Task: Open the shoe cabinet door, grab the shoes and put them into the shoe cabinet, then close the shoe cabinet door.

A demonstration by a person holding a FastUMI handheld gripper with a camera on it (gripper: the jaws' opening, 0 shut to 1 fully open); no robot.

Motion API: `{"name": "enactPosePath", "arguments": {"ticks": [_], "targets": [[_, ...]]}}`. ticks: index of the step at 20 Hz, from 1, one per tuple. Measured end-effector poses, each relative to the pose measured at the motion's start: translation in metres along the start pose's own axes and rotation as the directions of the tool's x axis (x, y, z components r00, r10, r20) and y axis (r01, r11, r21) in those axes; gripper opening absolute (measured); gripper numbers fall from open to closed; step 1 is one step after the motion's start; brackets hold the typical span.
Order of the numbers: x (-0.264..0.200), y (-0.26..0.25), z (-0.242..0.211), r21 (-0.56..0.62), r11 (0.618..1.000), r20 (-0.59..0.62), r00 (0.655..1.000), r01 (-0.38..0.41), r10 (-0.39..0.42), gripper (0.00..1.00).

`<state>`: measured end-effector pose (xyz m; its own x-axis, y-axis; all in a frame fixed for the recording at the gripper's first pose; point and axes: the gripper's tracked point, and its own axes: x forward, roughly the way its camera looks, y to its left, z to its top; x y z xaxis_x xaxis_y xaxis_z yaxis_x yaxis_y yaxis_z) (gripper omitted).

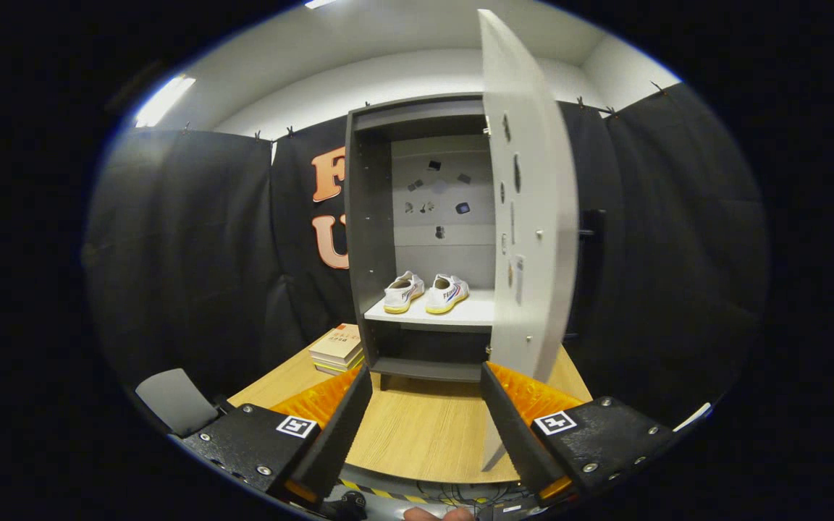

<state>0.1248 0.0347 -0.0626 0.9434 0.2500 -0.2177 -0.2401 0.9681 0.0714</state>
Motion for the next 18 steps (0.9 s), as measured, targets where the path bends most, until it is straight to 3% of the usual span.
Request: {"name": "enactPosePath", "arguments": {"ticks": [6, 9, 18], "targets": [[-0.015, -0.105, 0.001, 0.110, 0.985, 0.047, 0.989, 0.134, -0.140, 0.93], [0.003, -0.146, 0.001, 0.143, 0.974, 0.050, 0.982, 0.175, -0.184, 0.94], [0.036, -0.169, 0.024, 0.111, 0.969, 0.075, 0.970, 0.222, -0.231, 0.94]]}}
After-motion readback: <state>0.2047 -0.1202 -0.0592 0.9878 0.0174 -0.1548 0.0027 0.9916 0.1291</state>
